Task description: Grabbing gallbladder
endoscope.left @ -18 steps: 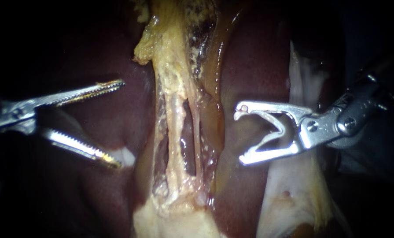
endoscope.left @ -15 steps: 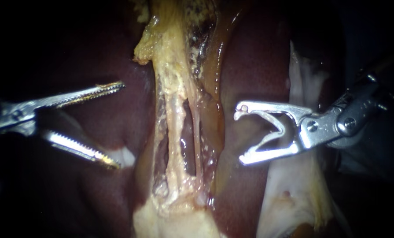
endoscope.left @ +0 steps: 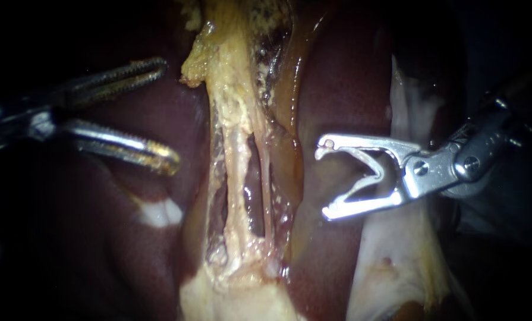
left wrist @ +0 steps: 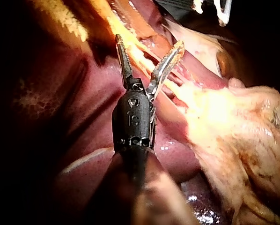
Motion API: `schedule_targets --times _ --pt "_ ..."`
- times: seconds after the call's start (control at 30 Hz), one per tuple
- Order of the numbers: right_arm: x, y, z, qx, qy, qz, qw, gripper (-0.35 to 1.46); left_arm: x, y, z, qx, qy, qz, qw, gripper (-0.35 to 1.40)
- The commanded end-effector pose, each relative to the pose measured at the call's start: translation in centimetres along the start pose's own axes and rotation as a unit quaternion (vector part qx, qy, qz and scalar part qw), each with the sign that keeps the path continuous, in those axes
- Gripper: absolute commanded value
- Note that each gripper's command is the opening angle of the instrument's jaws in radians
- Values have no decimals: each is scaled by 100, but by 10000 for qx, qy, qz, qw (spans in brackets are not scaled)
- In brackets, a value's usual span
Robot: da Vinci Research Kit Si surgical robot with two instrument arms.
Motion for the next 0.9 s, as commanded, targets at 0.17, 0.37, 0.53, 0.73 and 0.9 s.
schedule_targets --times 0.17,0.37,0.53,0.73,0.9 --pt "0 0 0 1 0 -1 10000 60 3 16 19 -82 2 -358 9993 84" --pt "0 -1 0 2 1 -1 10000 60 6 30 31 -117 -8 -720 9973 72" --pt "0 -1 0 4 2 -1 10000 60 8 39 34 -133 -13 -930 9956 57" --pt "0 -1 0 4 2 -1 10000 60 12 54 38 -145 -17 -1109 9937 39" --pt "0 -1 0 5 3 -2 10000 60 16 65 38 -141 -31 -1168 9930 -35"
